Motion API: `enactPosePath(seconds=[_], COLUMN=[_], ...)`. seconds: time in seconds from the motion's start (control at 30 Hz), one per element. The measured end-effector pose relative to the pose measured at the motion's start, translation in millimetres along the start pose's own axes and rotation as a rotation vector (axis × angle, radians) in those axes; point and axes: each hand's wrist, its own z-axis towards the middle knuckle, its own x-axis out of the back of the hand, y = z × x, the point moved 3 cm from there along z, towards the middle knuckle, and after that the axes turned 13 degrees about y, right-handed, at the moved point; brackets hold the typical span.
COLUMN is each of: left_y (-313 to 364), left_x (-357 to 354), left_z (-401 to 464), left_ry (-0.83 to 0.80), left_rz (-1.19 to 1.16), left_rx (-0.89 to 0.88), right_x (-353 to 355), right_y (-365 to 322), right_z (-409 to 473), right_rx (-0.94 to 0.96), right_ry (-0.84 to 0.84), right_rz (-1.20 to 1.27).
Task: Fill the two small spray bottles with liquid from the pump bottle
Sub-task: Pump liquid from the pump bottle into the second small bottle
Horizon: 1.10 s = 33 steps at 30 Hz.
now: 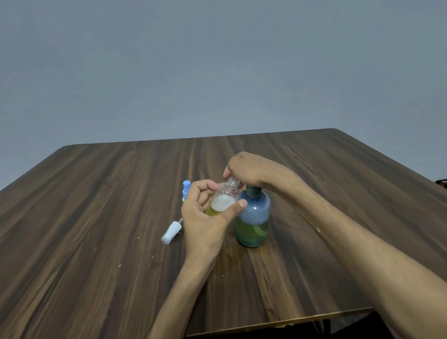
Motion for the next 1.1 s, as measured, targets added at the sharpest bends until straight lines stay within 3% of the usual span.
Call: enactPosePath(seconds=[0.23,0.9,1.1], left_y=[-1,-1,-2], left_x=[-1,-1,-1], left_z=[1,1,1], left_ry=[-0.001,-0.018,-0.017], left_rz=[-0.001,0.001,0.002], left_rx=[-0.012,-0.028,-0.026], right_x=[7,7,10], right_y=[0,-4,-6], right_z=[-5,-14,-8], right_rx=[-0.058,-0.048,-0.042], right_ry=[0.057,0.004,0.050], right_rz=[0.236,0.098,0.188])
